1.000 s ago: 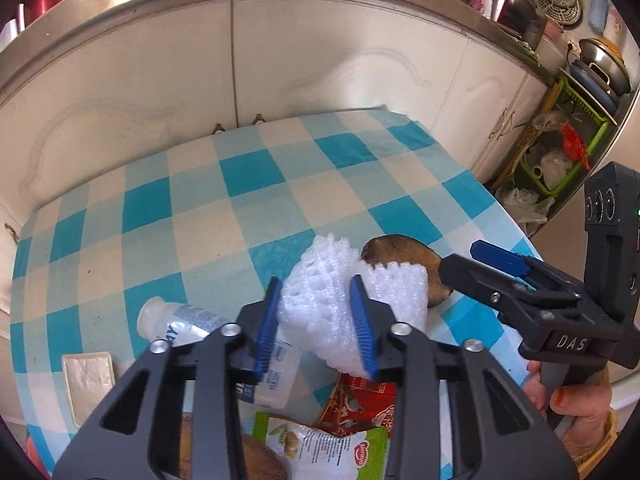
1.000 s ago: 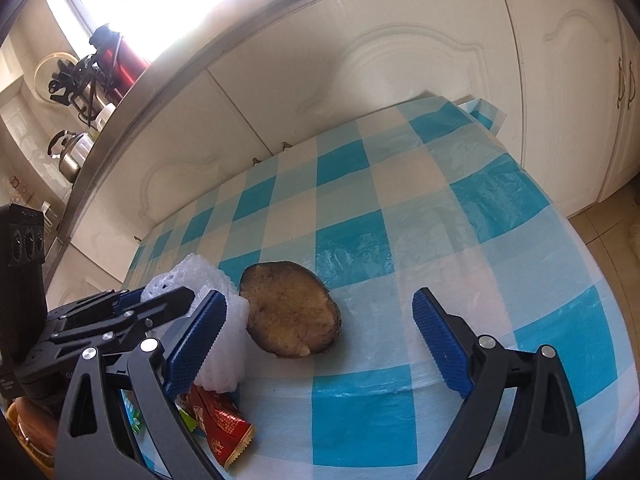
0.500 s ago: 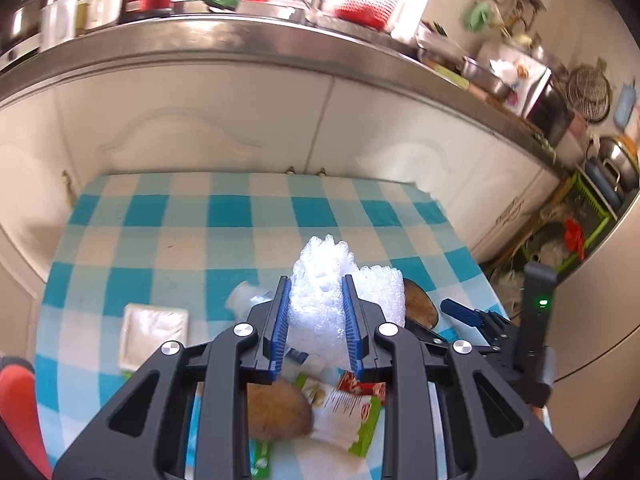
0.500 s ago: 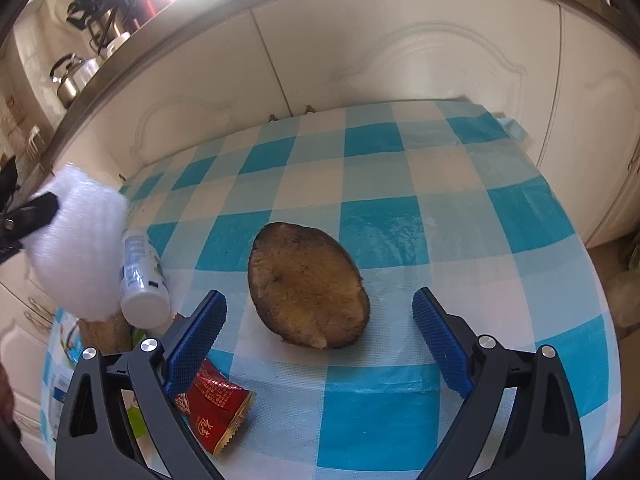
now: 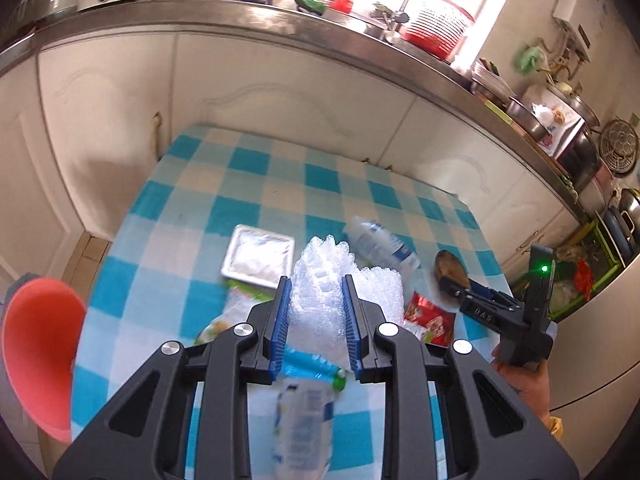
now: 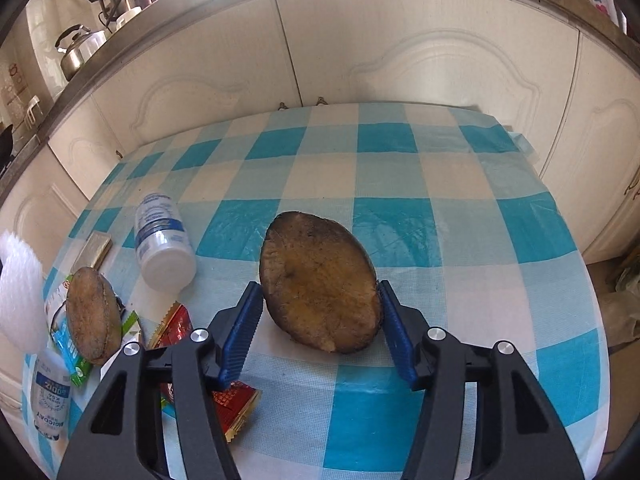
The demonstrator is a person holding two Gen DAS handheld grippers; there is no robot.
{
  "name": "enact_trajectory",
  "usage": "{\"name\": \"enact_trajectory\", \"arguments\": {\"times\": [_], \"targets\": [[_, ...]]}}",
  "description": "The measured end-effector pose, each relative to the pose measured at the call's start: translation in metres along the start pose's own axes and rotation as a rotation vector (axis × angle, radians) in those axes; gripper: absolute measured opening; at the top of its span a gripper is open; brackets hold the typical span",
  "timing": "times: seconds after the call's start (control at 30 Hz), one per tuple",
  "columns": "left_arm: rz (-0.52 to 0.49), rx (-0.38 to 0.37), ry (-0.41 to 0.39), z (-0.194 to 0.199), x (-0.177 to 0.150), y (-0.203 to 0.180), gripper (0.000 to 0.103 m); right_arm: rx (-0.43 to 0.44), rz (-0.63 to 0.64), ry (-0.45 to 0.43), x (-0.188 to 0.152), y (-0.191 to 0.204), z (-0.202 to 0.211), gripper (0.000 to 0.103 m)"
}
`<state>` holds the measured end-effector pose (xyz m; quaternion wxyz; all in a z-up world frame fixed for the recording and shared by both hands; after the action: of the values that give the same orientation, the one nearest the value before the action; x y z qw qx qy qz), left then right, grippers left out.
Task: Collect trash
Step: 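Grasp the brown round lid with the right tool while the left tool holds the foam net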
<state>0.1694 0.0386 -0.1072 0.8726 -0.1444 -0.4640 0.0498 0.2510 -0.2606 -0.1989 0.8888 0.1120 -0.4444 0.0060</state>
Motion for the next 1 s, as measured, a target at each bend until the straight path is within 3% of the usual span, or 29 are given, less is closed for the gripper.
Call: {"name": "enact_trajectory", "arguments": {"times": [0.57,0.77,1.0], "targets": [[0.122,0.052,-0.018,0.047,-0.022,0.074,0.027,0.005,-0.147,-0.091,0.005,-0.018,0.019,0.057],[0.166,0.022,-0.031,0.054,-0.025,0.090,0.027,0.018,-0.217,-0.131,0.005,-0.021,0.034,0.056],[0.204,-0.041,-0.087,0.071,-0.021,0.096,0.027,0.040,-0.197,-0.161,0.012,0.001,0.055,0.056]]}}
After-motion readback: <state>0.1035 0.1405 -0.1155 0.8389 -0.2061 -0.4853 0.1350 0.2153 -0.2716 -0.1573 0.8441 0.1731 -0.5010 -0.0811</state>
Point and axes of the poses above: each gripper's, at about its wrist camera, not at the fingertips, and z roughly against the way its jaws point, y to its left, x to its top, the point moved 3 cm from there along -z, roughly the way its jaws point, and after that the axes turned 15 degrees about -y, right-handed, at the moved point
